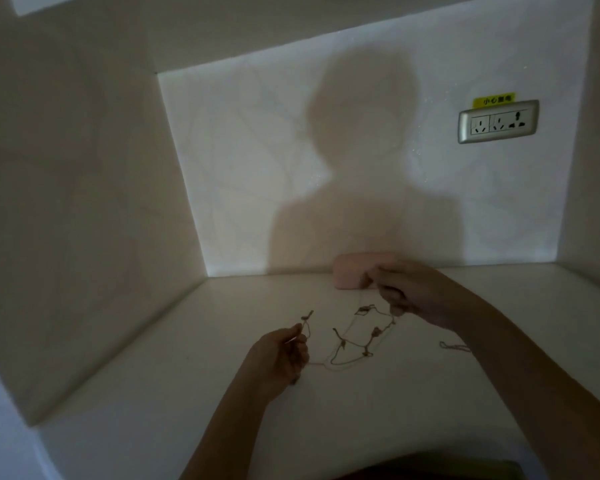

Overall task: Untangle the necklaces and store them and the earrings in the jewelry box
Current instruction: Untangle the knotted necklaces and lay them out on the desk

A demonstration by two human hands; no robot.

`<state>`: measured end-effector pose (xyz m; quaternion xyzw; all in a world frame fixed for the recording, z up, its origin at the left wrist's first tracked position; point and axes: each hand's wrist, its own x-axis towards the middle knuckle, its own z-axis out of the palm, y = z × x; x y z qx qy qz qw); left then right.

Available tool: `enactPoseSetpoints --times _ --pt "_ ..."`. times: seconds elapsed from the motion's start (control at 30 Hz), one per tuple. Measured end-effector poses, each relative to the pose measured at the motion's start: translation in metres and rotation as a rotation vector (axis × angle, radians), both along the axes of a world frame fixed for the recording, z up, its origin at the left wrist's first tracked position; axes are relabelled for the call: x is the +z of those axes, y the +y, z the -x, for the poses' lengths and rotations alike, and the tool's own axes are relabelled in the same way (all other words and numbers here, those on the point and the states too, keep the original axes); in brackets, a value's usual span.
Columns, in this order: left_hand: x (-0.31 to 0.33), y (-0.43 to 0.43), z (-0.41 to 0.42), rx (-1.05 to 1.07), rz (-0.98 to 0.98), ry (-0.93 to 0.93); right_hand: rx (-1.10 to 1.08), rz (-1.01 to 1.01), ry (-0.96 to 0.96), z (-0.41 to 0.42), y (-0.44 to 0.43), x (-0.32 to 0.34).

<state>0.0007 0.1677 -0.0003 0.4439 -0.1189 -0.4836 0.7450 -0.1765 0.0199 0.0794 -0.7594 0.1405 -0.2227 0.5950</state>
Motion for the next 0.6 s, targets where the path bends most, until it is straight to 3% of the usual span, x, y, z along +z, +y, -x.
enactPoseSetpoints --times 0.1,0.17,0.2,0.37,0.6 --pt "0.001 -0.003 0.005 -0.076 -0.169 -0.425 0.132 0.178 0.105 -0.01 0.008 0.03" --pt "0.01 -0.001 0.012 -0.175 -0.137 -0.682 0.217 0.237 0.163 -0.016 0.012 0.045" --pt "0.017 0.0 0.018 -0.236 -0.065 -0.712 0.248 0.239 0.182 -0.019 0.014 0.051" --pt "0.049 0.004 0.042 -0.296 0.284 -0.355 0.188 0.155 0.172 -0.026 0.006 0.068" --pt "0.034 0.015 0.027 -0.3 0.236 -0.133 -0.066 -0.201 -0.005 -0.022 -0.029 0.074"
